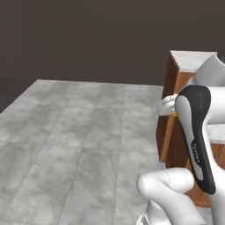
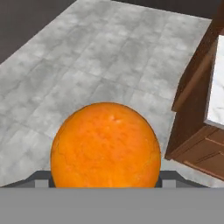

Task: Pick up each orange from the fridge and place one orange on each plate on the dining counter.

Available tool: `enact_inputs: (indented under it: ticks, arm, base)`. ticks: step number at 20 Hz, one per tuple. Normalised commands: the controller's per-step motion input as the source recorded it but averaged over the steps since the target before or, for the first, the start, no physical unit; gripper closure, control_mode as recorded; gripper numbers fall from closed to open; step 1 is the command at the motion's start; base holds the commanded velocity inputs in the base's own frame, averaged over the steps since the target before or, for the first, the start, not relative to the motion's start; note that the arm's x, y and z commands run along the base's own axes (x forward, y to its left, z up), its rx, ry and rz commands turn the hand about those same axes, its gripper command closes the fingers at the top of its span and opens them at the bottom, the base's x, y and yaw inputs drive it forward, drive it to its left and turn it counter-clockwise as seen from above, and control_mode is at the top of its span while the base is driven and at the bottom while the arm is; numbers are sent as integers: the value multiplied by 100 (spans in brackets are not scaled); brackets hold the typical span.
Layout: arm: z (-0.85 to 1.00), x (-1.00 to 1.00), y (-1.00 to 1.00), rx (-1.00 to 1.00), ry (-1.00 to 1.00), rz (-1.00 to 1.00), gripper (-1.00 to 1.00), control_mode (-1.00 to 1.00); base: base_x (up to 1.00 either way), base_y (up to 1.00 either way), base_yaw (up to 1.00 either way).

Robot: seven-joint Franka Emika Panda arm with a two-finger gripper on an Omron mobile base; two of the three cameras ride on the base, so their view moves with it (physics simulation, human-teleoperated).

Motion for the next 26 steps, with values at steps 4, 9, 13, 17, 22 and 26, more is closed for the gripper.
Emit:
enact_inputs:
  ticks: [4,9,13,17,22,26]
  arm:
    - [0,0,0,0,0,0,100,100]
    - [0,0,0,0,0,0,100,100]
    - [0,0,0,0,0,0,100,100]
    - [0,0,0,0,0,0,100,100]
    - [0,0,0,0,0,0,100,100]
    - [0,0,0,0,0,0,100,100]
  base:
    - [100,100,-50]
    - [100,100,-49]
    - [100,100,-51]
    - [100,100,-52]
    - [100,100,-52]
    - [100,100,-53]
